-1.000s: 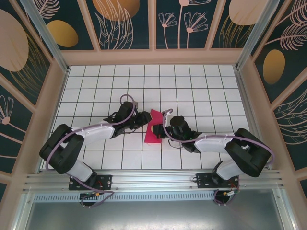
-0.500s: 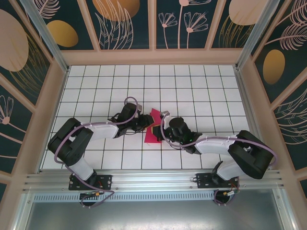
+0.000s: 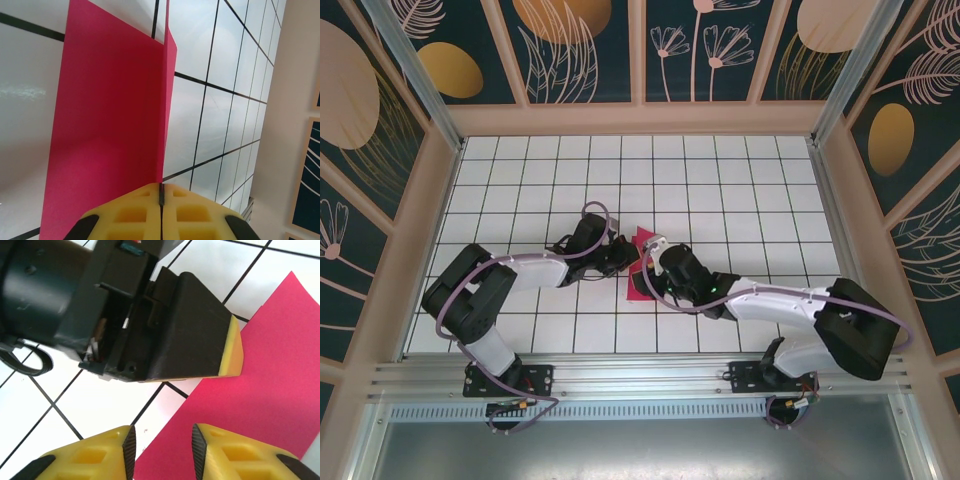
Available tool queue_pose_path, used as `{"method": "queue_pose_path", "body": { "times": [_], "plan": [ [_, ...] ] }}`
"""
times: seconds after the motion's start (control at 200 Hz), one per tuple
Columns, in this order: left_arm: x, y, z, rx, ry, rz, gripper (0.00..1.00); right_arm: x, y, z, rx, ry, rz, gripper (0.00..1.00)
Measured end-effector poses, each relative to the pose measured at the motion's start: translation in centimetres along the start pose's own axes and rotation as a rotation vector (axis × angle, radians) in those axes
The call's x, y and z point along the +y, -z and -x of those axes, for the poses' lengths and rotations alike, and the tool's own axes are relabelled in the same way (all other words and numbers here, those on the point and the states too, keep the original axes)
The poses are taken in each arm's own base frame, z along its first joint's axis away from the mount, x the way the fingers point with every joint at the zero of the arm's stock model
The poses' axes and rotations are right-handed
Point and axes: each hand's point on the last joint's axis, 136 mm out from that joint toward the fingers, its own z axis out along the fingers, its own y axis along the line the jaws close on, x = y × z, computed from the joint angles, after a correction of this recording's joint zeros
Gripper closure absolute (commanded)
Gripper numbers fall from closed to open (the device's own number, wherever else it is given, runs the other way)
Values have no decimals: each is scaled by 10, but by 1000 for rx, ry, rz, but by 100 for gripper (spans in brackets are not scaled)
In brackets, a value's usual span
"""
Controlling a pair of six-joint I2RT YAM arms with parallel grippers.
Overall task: Fold a paper plane with a square sheet of paper (pick it up from the middle)
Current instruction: Fold the triangle a second time at the center of the table.
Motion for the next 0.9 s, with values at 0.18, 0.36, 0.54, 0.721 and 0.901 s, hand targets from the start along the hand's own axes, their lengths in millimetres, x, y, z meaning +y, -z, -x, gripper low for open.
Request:
{"method": "queue_pose_path", "body": {
  "times": [0.18,0.36,0.54,0.721,0.901],
  "plan": [
    [-6,0,3,-4,-4,-8,91,1,10,2,40,79,-71,52],
    [-7,0,4,-4,-4,-8,91,24,-3,0,118,163,-120,51],
    [-6,0,3,-1,-2,-2,90,18,-20,-19,206,227,-251,51],
    [-4,0,2,2,-2,5,89,8,-22,-20,228,242,-338,62],
    [-2,0,1,6,-2,14,88,6,-19,-17,232,241,-362,76]
  ]
}}
